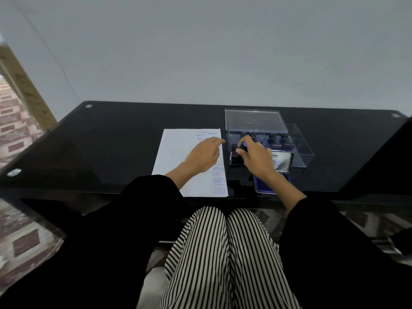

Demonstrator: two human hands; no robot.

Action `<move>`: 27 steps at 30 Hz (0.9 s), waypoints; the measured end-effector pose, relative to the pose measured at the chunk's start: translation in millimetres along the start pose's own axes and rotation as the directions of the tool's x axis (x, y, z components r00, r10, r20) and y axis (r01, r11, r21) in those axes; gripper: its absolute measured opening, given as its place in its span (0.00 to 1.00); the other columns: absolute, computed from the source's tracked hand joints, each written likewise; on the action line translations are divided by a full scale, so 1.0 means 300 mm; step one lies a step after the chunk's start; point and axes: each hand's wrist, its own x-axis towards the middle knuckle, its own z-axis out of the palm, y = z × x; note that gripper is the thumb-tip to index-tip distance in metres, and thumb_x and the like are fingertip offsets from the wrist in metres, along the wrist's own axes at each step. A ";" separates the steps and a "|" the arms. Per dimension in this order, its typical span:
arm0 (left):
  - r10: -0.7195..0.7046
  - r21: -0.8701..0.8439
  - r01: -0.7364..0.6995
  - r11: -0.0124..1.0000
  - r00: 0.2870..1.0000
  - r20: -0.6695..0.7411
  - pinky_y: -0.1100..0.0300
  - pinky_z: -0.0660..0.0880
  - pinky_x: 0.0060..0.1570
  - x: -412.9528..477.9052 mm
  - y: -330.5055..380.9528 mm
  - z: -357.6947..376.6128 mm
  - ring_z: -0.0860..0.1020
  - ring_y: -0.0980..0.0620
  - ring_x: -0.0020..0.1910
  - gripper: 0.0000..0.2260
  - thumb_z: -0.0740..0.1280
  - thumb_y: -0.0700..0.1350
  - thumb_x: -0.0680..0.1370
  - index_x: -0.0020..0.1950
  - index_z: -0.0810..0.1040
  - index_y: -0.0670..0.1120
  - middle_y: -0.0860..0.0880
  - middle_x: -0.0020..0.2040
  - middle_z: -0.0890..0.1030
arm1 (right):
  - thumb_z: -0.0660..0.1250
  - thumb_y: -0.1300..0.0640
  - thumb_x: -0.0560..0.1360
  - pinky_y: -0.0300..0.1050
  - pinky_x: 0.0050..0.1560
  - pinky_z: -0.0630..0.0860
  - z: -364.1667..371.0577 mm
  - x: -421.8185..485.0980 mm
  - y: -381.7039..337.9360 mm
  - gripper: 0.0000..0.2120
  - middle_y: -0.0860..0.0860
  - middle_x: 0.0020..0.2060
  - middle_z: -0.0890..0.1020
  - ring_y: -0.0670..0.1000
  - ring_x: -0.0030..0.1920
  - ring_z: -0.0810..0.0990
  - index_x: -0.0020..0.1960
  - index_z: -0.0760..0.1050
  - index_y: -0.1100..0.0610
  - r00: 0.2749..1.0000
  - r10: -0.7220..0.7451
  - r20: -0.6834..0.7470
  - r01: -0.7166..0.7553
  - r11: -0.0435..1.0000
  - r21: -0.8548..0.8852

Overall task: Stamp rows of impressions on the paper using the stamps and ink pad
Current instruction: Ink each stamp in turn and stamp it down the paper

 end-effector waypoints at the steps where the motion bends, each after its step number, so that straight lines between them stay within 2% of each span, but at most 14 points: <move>1: 0.017 -0.012 -0.017 1.000 1.000 -0.007 0.58 0.64 0.67 0.003 0.015 0.001 0.68 0.48 0.69 0.17 0.52 0.39 0.82 0.71 0.66 0.43 0.45 0.71 0.69 | 0.58 0.54 0.80 0.54 0.56 0.64 -0.011 0.000 0.008 0.07 0.53 0.45 0.81 0.57 0.52 0.75 0.55 0.69 0.56 1.000 0.004 -0.007 -0.004 1.000 -0.005; 6: 0.123 -0.064 -0.121 0.991 0.992 0.024 0.59 0.64 0.64 -0.018 0.081 0.065 0.69 0.47 0.66 0.16 0.54 0.40 0.81 0.69 0.68 0.41 0.43 0.67 0.71 | 0.59 0.55 0.79 0.52 0.50 0.65 -0.057 -0.053 0.081 0.06 0.51 0.40 0.76 0.58 0.49 0.75 0.53 0.69 0.57 0.998 0.007 -0.063 -0.012 0.997 -0.078; 8: 0.142 -0.070 -0.142 0.987 0.990 0.000 0.60 0.61 0.67 -0.033 0.098 0.106 0.67 0.47 0.68 0.16 0.57 0.42 0.81 0.68 0.70 0.40 0.43 0.68 0.70 | 0.59 0.55 0.79 0.53 0.50 0.66 -0.063 -0.089 0.116 0.06 0.52 0.42 0.78 0.58 0.50 0.76 0.52 0.69 0.56 0.997 0.026 -0.073 -0.035 0.992 -0.119; 11: 0.156 0.000 -0.156 0.988 0.983 -0.096 0.52 0.61 0.71 -0.045 0.106 0.163 0.65 0.45 0.71 0.17 0.59 0.45 0.80 0.67 0.71 0.39 0.42 0.70 0.68 | 0.58 0.56 0.79 0.54 0.55 0.65 -0.062 -0.132 0.150 0.06 0.54 0.46 0.79 0.57 0.52 0.75 0.53 0.69 0.57 0.996 0.069 -0.059 -0.078 0.982 -0.173; 14: 0.162 0.047 -0.158 0.986 0.981 -0.108 0.49 0.58 0.73 -0.064 0.122 0.205 0.60 0.45 0.74 0.19 0.58 0.47 0.80 0.69 0.70 0.41 0.43 0.72 0.66 | 0.57 0.55 0.79 0.53 0.53 0.64 -0.055 -0.157 0.165 0.07 0.53 0.46 0.78 0.57 0.52 0.74 0.54 0.69 0.57 0.995 0.069 -0.070 -0.083 0.972 -0.222; 18: 0.198 0.047 -0.197 0.979 0.980 -0.016 0.52 0.52 0.75 -0.091 0.163 0.260 0.57 0.48 0.75 0.20 0.57 0.49 0.81 0.71 0.67 0.41 0.45 0.74 0.64 | 0.57 0.54 0.79 0.51 0.50 0.64 -0.033 -0.172 0.178 0.06 0.51 0.47 0.79 0.56 0.51 0.74 0.53 0.68 0.55 0.996 0.047 -0.081 -0.068 0.957 -0.282; 22: 0.119 0.058 -0.126 0.990 0.986 0.117 0.53 0.49 0.76 -0.095 0.195 0.305 0.53 0.49 0.76 0.25 0.54 0.53 0.81 0.75 0.59 0.41 0.45 0.76 0.59 | 0.56 0.54 0.79 0.50 0.49 0.63 -0.014 -0.186 0.184 0.05 0.50 0.48 0.79 0.54 0.51 0.74 0.53 0.68 0.54 0.995 0.034 -0.095 -0.059 0.960 -0.274; 27: 0.072 0.050 -0.081 0.995 0.983 0.169 0.53 0.48 0.76 -0.091 0.212 0.325 0.52 0.49 0.77 0.31 0.54 0.58 0.80 0.76 0.54 0.40 0.45 0.77 0.56 | 0.56 0.56 0.79 0.51 0.50 0.66 0.017 -0.196 0.177 0.06 0.51 0.50 0.77 0.54 0.52 0.74 0.54 0.68 0.55 0.993 0.042 -0.113 -0.070 0.963 -0.260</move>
